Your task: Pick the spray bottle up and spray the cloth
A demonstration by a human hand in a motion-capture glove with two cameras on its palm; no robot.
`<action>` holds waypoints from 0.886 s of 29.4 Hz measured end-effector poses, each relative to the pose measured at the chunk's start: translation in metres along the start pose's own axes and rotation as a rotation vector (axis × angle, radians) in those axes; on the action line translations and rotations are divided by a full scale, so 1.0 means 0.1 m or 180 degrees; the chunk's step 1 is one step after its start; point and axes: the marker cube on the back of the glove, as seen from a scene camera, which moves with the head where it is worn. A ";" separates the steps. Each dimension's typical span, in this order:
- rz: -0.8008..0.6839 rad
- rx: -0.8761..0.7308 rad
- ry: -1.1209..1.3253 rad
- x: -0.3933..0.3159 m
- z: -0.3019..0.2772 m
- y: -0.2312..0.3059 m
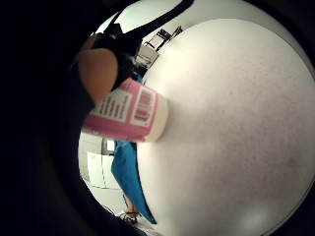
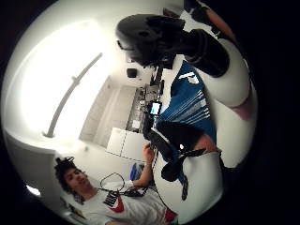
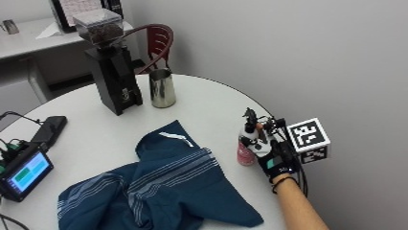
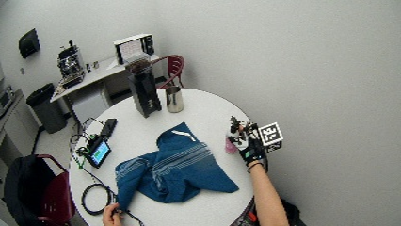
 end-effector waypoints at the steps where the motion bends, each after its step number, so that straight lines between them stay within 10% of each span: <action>1: 0.0002 0.0011 -0.0028 0.02 0.01 -0.01; 26: 0.0117 0.0154 -0.0224 0.58 -0.19 0.48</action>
